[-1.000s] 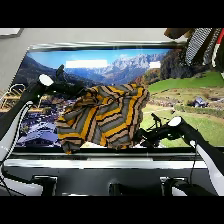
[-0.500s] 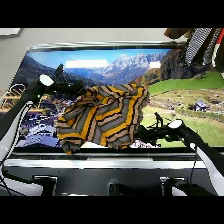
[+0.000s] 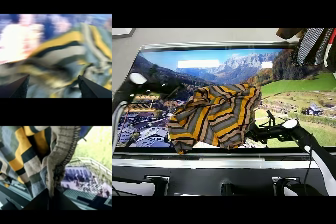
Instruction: Fold the clothes and pants, and hang the long-sleeved shirts on hangers.
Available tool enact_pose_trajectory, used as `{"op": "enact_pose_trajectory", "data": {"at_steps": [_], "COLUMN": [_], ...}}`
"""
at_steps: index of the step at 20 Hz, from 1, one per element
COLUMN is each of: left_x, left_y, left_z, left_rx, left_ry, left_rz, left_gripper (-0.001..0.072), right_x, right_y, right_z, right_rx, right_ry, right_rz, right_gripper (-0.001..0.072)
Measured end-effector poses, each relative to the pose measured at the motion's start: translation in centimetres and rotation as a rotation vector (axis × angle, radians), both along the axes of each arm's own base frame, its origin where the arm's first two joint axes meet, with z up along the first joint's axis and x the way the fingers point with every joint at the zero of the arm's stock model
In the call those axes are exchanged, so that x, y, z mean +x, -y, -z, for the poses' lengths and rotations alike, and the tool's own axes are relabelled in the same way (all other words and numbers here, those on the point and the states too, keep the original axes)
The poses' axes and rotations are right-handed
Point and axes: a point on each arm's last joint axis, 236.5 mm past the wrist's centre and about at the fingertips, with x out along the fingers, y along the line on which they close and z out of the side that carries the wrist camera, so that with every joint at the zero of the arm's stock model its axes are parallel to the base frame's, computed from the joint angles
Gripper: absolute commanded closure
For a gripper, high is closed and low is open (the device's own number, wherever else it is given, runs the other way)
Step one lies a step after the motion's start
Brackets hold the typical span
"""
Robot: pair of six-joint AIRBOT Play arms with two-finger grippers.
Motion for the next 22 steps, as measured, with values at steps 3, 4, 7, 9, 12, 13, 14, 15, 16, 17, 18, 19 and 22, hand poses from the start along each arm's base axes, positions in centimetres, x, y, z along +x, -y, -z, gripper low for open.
{"op": "enact_pose_trajectory", "data": {"at_steps": [3, 4, 7, 9, 12, 13, 14, 15, 16, 17, 18, 19, 22], "left_x": [-4.2, -6.2, -11.3, -13.3, -13.9, -14.0, -14.1, -14.1, -14.1, -14.2, -14.1, -13.8, -11.6], "left_y": [-6.1, -7.7, -9.0, -8.2, -7.2, -6.8, -6.2, -5.6, -5.1, -4.6, -4.1, -3.8, -3.4], "left_z": [0.5, 1.1, 3.9, 5.7, 7.7, 8.3, 8.9, 9.5, 9.9, 10.2, 10.2, 10.1, 7.6], "left_rx": [0.03, 0.032, -0.026, -0.077, -0.109, -0.113, -0.117, -0.122, -0.13, -0.138, -0.145, -0.156, -0.173], "left_ry": [-0.054, -0.074, -0.131, -0.146, -0.137, -0.139, -0.147, -0.157, -0.162, -0.169, -0.169, -0.166, -0.103], "left_rz": [-0.101, -0.136, -0.202, -0.211, -0.222, -0.221, -0.215, -0.207, -0.204, -0.196, -0.191, -0.191, -0.171], "left_gripper": [-0.0013, -0.0013, -0.0013, -0.0013, -0.0013, -0.0013, 0.0058, 0.0373, 0.0671, 0.068, 0.0681, 0.0681, 0.0682], "right_x": [-0.3, -0.3, -0.3, -0.2, -0.2, -0.2, -0.2, -0.2, -0.3, -0.3, -0.4, -0.5, 0.6], "right_y": [-0.1, 0.0, 0.0, 0.1, 0.2, 0.3, 0.3, 0.4, 0.4, 0.5, 0.5, 0.4, -0.6], "right_z": [-0.3, -0.3, -0.3, -0.2, -0.2, -0.1, -0.1, 0.0, 0.0, 0.1, 0.1, 0.1, -2.1], "right_rx": [0.003, 0.001, -0.003, -0.01, -0.014, -0.017, -0.019, -0.024, -0.026, -0.031, -0.032, -0.028, 0.031], "right_ry": [0.0, 0.001, 0.005, 0.01, 0.011, 0.012, 0.013, 0.014, 0.015, 0.015, 0.015, 0.012, 0.035], "right_rz": [-0.011, -0.013, -0.014, -0.013, -0.016, -0.017, -0.018, -0.019, -0.022, -0.025, -0.028, -0.031, -0.024], "right_gripper": [0.0675, 0.0675, 0.0675, 0.0675, 0.0675, 0.0675, 0.0675, 0.0675, 0.0675, 0.0676, 0.0676, 0.0677, 0.0678]}}
